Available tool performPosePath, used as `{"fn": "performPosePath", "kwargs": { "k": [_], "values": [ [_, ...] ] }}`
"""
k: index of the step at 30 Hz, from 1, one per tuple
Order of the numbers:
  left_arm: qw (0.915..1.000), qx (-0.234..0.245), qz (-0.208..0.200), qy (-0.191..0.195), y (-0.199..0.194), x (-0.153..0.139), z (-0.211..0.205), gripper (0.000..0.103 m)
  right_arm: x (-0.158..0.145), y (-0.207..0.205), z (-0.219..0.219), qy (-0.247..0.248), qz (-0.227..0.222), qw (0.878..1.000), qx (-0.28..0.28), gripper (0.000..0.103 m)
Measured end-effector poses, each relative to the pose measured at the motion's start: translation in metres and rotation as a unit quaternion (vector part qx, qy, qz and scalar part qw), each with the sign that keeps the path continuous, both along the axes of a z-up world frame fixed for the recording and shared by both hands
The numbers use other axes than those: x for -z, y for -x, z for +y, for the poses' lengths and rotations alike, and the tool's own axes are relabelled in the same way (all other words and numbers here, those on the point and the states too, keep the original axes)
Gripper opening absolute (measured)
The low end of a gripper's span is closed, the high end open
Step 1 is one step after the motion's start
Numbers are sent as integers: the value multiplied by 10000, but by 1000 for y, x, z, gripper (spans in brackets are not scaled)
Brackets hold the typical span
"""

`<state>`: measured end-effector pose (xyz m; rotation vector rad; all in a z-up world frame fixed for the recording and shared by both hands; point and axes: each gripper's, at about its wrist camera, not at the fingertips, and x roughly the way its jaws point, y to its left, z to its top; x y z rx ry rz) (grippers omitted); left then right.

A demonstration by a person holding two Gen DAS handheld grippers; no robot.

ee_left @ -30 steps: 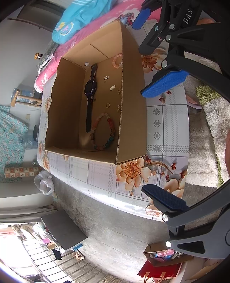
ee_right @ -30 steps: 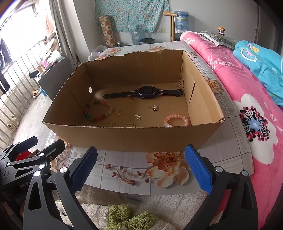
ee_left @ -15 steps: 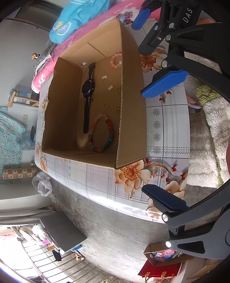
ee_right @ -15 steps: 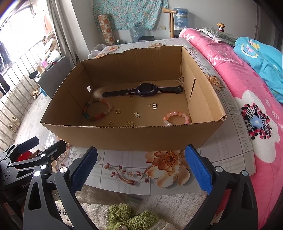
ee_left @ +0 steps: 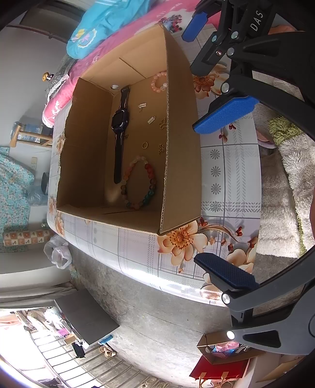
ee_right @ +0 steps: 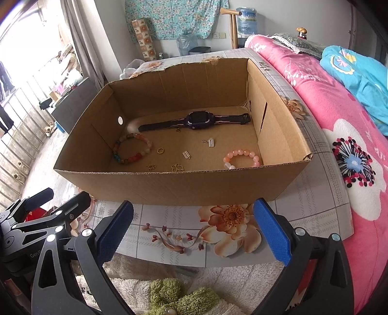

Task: Organize jewelry

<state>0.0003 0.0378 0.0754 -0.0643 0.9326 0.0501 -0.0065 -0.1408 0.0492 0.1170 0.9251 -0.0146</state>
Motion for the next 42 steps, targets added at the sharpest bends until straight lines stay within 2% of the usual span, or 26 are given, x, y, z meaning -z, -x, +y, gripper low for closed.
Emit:
{"fn": "performPosePath", "kwargs": {
  "k": [42],
  "values": [
    [10000, 8, 50, 32, -2, 3, 0, 95, 1, 0, 1, -21, 28, 10000, 8, 97]
  ]
}}
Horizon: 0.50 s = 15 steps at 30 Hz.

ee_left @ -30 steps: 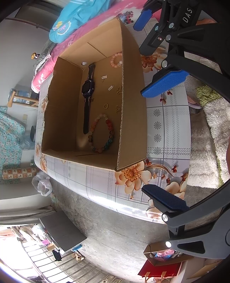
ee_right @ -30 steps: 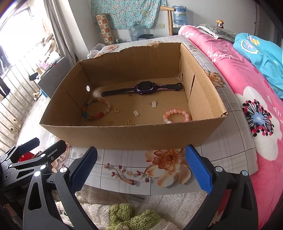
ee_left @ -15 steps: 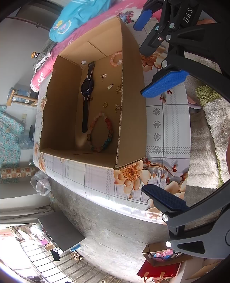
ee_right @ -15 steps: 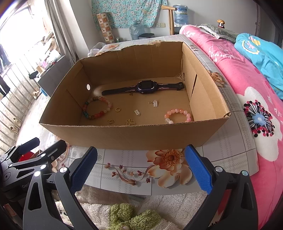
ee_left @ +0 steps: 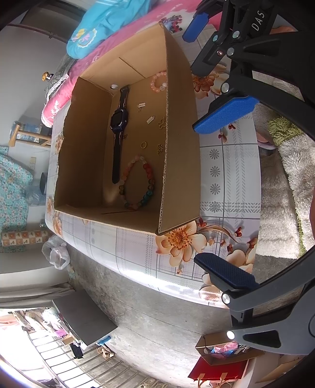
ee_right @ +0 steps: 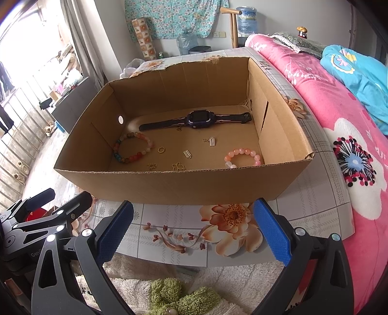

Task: Organize jewelry

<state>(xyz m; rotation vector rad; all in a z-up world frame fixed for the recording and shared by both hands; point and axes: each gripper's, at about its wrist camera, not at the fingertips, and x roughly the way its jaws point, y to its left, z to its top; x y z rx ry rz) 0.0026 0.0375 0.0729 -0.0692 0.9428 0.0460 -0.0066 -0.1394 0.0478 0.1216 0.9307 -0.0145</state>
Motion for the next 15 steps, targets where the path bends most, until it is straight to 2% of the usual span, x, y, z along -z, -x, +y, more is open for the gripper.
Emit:
{"fn": "performPosePath", "kwargs": {
  "k": [15],
  "values": [
    [10000, 12, 30, -1, 0, 1, -1, 95, 1, -1, -1, -54, 19, 10000, -11, 97]
  ]
}}
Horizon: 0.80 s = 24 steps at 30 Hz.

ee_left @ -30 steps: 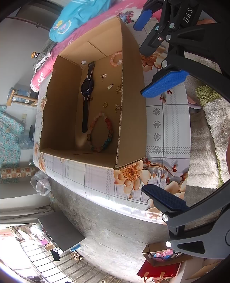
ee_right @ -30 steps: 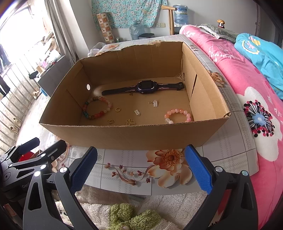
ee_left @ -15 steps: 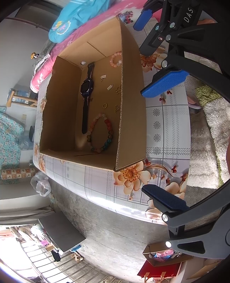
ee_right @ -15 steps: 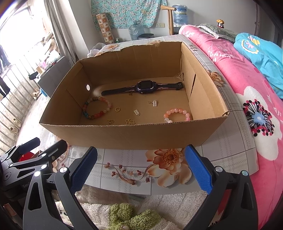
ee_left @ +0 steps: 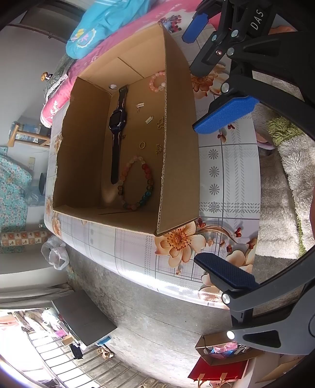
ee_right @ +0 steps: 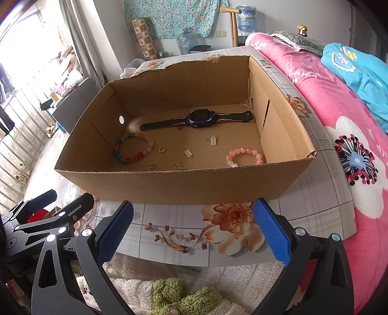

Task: Organize jewelry

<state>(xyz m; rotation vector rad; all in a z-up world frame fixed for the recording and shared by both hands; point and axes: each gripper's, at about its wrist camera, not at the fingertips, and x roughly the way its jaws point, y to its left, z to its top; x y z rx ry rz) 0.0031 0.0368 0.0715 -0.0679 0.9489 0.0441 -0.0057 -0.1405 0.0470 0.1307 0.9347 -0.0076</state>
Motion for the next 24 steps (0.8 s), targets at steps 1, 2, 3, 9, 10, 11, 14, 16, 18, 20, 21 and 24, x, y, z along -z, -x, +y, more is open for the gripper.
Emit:
{"fn": "performPosePath", "kwargs": {
  "k": [1, 2, 3, 9, 10, 11, 14, 16, 18, 20, 21, 24],
  "values": [
    [10000, 0, 2, -2, 0, 0, 0, 95, 0, 0, 0, -1, 1, 10000, -3, 97],
    [10000, -4, 4, 2, 0, 0, 0, 95, 0, 0, 0, -6, 9, 10000, -5, 97],
    [10000, -6, 5, 13, 0, 0, 1, 95, 1, -1, 0, -12, 15, 10000, -11, 97],
    [10000, -6, 21, 52, 0, 0, 3, 95, 2, -3, 0, -29, 42, 10000, -31, 97],
    [10000, -8, 22, 51, 0, 0, 2, 95, 2, -4, 1, -28, 47, 10000, -30, 97],
    [10000, -9, 28, 59, -1, 1, 3, 95, 2, -4, 1, -26, 50, 10000, -29, 97],
    [10000, -11, 45, 78, -1, 1, 4, 95, 3, -5, 2, -16, 63, 10000, -39, 97],
    [9999, -17, 60, 93, -2, 2, 5, 95, 4, -6, 3, -10, 73, 10000, -49, 97],
    [9999, -29, 73, 108, -2, 3, 6, 95, 4, -6, 4, -7, 85, 9999, -60, 97],
    [9999, -41, 83, 116, -3, 3, 7, 95, 4, -7, 4, -2, 91, 9999, -73, 97],
    [9999, -45, 87, 118, -3, 3, 7, 95, 4, -7, 4, -1, 94, 9999, -80, 97],
    [9999, -48, 91, 123, -3, 4, 7, 95, 4, -8, 5, 0, 97, 9999, -86, 97]
  ]
}}
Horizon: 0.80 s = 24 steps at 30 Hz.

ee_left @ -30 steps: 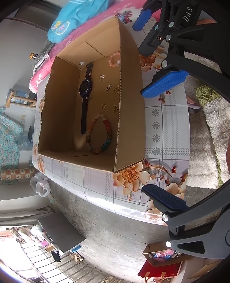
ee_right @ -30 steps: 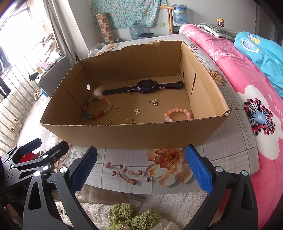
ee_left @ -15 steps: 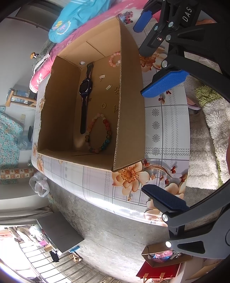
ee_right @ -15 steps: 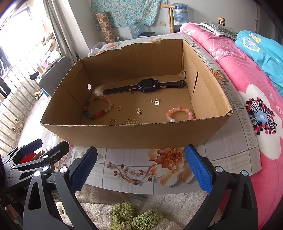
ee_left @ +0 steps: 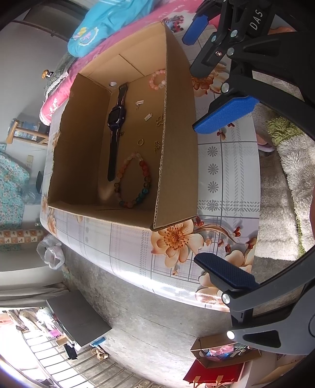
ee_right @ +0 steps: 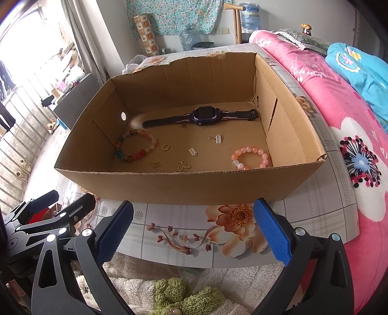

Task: Organize jewelry

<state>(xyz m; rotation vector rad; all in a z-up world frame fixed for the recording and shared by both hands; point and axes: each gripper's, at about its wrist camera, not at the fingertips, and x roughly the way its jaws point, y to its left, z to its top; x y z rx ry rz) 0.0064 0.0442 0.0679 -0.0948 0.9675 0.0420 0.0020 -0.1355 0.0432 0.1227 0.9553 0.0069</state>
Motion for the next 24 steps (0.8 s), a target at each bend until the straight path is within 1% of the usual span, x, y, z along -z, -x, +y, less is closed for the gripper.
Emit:
{"fn": "performPosePath", "kwargs": {
  "k": [24],
  "values": [
    [10000, 14, -19, -41, -1, -1, -1, 95, 1, 1, -5, -65, -4, 10000, 52, 97]
  ]
}}
